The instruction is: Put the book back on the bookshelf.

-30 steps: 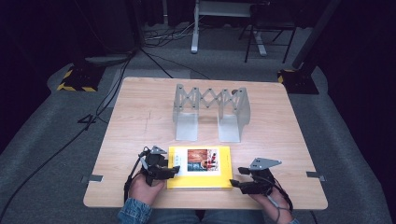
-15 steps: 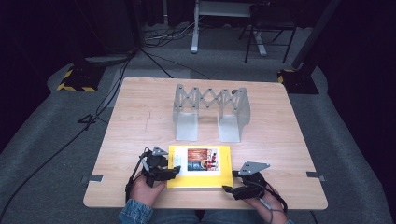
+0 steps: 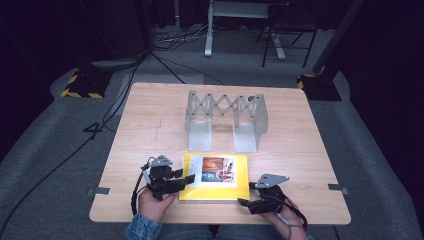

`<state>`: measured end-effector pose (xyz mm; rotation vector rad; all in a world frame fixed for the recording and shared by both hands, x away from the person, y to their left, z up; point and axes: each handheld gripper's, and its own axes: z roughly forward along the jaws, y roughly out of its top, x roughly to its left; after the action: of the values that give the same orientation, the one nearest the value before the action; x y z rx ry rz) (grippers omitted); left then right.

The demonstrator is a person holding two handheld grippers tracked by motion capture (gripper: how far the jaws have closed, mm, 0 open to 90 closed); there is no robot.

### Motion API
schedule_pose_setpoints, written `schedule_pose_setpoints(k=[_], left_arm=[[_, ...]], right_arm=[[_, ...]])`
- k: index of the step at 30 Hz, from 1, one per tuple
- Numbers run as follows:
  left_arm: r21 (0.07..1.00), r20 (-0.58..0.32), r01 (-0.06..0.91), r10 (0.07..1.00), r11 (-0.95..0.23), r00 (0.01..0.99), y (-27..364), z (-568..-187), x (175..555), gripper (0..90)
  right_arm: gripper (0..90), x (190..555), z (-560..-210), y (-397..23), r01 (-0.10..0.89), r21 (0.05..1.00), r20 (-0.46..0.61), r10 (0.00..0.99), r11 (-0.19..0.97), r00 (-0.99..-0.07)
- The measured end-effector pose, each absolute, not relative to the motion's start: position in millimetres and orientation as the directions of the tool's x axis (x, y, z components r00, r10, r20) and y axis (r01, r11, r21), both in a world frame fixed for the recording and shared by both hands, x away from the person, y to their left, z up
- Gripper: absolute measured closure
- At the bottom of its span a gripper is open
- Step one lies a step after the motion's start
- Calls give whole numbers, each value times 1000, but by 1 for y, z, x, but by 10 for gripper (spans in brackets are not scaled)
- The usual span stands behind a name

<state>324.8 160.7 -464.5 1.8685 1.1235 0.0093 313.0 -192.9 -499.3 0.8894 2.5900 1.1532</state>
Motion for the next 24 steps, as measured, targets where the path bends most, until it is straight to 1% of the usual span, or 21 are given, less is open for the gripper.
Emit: schedule_pose_setpoints(k=[3, 4, 5, 9, 11, 12, 14, 16, 18, 24], left_arm=[[700, -422, 697, 699, -154, 578, 160, -465, 325, 580], [700, -422, 697, 699, -154, 578, 160, -465, 325, 612], [700, -402, 695, 714, -163, 573, 160, -465, 324, 645], [693, -396, 702, 728, -164, 560, 160, -466, 326, 713], [690, -380, 705, 745, -166, 548, 160, -468, 327, 765], [691, -372, 703, 751, -169, 546, 160, -468, 327, 804], [695, -365, 698, 749, -175, 552, 159, -466, 326, 851], [701, -350, 688, 750, -187, 561, 158, -465, 324, 877], [709, -336, 677, 748, -200, 573, 156, -462, 323, 883], [722, -369, 669, 721, -175, 587, 159, -447, 321, 886]], right_arm=[[280, 312, -500, -193, 448, 726, 79, 584, 522, -808], [281, 312, -500, -193, 448, 727, 79, 584, 521, -808], [281, 312, -500, -193, 447, 727, 79, 584, 521, -808], [280, 312, -500, -193, 446, 729, 78, 584, 519, -808], [280, 312, -500, -193, 445, 730, 77, 584, 519, -808], [280, 312, -500, -193, 445, 730, 76, 584, 520, -808], [280, 312, -500, -193, 445, 730, 77, 584, 519, -808], [280, 312, -500, -193, 442, 729, 75, 582, 523, -810], [282, 312, -500, -193, 441, 726, 73, 579, 527, -812], [326, 313, -495, -197, 458, 716, 84, 587, 526, -806]])
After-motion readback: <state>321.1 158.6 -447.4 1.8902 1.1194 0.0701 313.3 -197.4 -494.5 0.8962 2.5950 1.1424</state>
